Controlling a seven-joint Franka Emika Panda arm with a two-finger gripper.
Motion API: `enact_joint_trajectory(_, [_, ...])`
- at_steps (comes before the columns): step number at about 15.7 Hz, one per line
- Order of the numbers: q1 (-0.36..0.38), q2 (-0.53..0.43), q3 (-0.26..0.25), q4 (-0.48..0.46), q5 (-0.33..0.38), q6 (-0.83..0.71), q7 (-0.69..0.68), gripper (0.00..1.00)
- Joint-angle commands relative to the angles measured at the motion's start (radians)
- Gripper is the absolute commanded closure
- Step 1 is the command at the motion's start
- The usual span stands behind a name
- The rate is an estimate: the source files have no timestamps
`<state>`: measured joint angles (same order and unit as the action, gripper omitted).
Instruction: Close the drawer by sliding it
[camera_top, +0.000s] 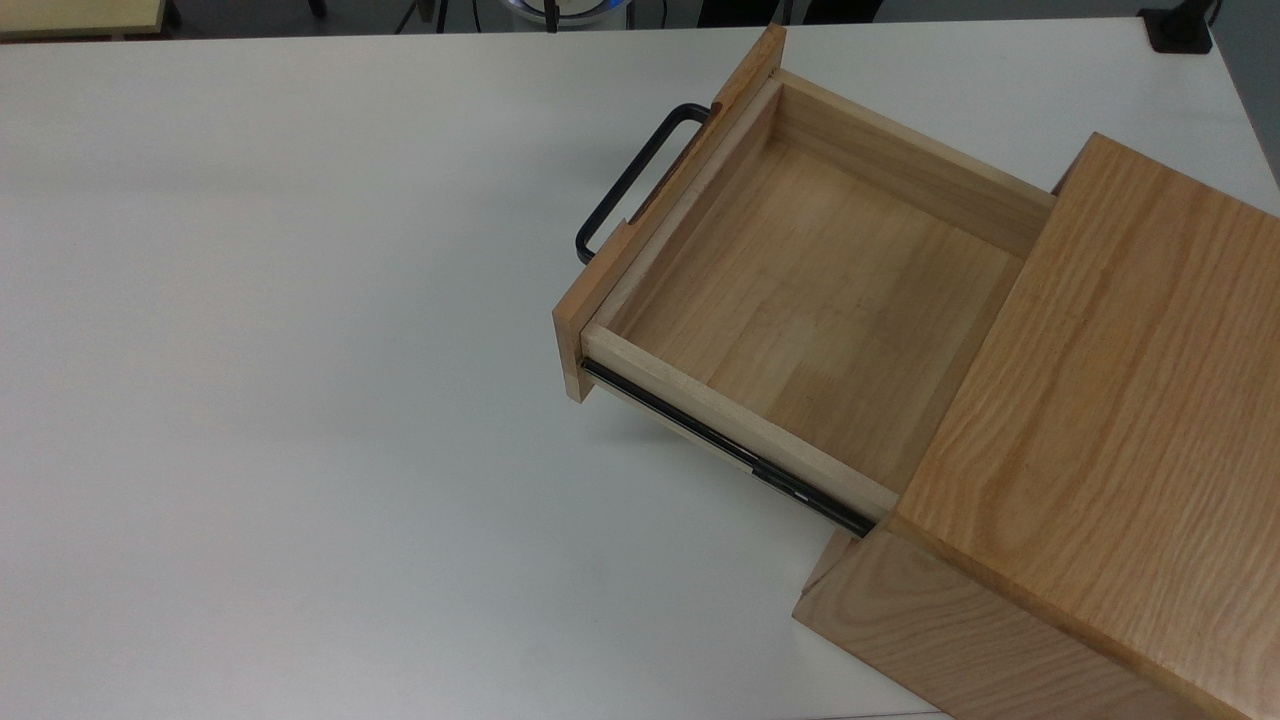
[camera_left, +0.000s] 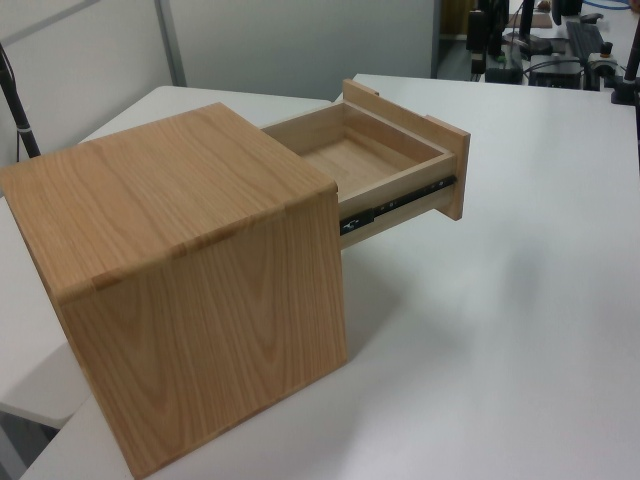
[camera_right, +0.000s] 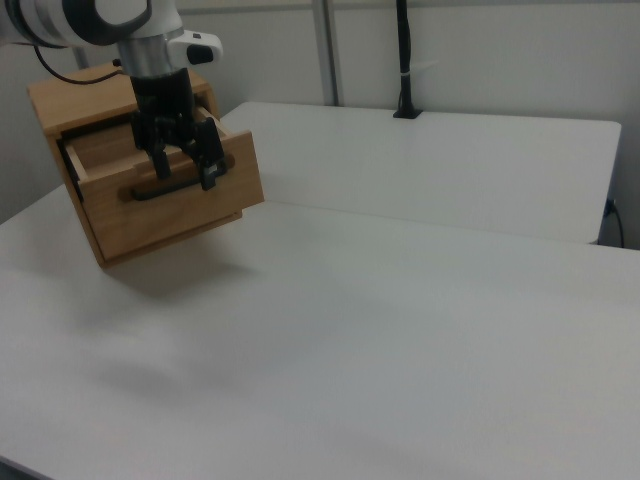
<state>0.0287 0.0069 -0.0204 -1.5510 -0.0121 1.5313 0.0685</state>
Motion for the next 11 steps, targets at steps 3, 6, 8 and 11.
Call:
enact_joint_trajectory(3, [-0.01, -0.005, 0.011, -0.009, -0.022, 0.009, 0.022, 0.0])
enact_joint_trajectory(6, [-0.009, -0.005, 0.011, -0.009, -0.022, 0.009, 0.02, 0.0])
enact_joint_trajectory(8, [-0.007, -0.004, 0.011, -0.009, -0.022, 0.009, 0.019, 0.0])
enact_joint_trajectory(11, [-0.009, 0.001, 0.013, -0.009, -0.022, 0.016, 0.016, 0.0])
